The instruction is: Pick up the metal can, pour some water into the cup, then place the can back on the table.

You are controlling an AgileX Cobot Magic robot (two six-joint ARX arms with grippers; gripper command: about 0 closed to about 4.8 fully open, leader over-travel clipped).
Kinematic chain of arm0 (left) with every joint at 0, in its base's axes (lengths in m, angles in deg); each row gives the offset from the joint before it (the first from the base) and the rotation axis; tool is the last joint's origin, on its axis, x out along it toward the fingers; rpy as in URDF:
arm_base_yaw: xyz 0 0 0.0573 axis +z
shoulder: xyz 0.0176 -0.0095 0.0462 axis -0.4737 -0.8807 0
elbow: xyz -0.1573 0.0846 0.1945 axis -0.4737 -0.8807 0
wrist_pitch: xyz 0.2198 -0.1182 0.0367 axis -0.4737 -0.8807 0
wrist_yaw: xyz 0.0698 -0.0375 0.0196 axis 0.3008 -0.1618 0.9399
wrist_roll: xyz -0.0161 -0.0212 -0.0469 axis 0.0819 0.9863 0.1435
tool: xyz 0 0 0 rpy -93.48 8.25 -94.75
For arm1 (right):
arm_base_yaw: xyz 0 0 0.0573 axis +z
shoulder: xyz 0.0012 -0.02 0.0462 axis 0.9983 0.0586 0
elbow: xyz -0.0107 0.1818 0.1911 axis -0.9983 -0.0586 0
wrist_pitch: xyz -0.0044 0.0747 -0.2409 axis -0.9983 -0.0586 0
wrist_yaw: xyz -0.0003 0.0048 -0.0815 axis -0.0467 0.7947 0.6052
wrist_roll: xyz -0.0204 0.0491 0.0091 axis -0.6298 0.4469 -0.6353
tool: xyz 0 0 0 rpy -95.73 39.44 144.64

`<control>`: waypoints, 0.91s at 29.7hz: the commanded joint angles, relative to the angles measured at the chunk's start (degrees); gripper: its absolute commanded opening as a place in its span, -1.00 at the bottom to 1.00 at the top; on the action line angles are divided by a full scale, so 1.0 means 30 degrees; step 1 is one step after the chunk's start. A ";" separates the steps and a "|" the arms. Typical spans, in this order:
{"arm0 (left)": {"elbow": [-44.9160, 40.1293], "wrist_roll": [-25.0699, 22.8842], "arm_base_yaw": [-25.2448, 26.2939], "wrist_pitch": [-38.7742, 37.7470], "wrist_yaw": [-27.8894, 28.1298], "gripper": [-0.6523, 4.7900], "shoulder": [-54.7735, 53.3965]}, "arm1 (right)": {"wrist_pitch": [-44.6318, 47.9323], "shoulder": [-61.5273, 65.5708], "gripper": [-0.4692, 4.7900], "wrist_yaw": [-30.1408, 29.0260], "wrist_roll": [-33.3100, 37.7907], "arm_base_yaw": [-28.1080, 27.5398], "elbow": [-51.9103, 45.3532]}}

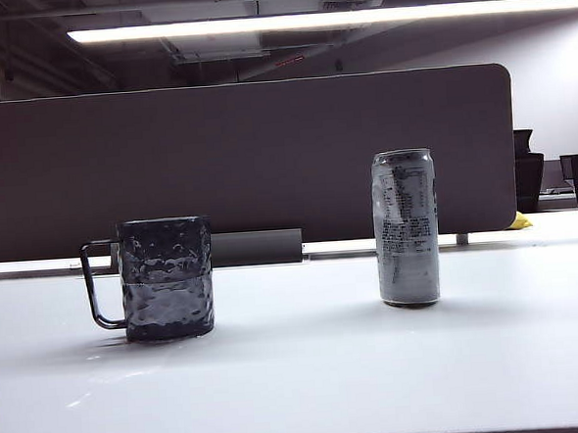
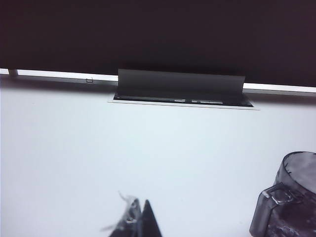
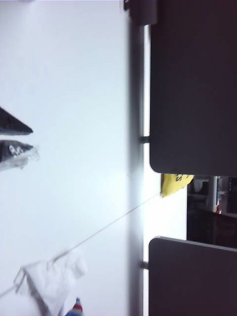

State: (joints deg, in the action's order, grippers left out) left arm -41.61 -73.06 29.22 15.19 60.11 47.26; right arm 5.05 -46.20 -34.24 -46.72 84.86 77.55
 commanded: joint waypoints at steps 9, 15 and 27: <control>0.0029 -0.0022 0.0000 0.0219 -0.0058 -0.78 -0.0015 | 0.2055 -0.0029 -0.72 0.0015 0.0787 0.0787 -0.0845; 0.0029 -0.0022 0.0000 0.0219 -0.0058 -0.78 -0.0015 | 0.2062 -0.0029 -0.72 -0.0073 0.0838 0.0787 -0.0845; 0.0029 -0.0022 -0.0007 0.0219 -0.0058 -0.78 -0.0015 | 0.2025 -0.0029 -0.72 -0.0051 0.1297 0.0787 -0.0838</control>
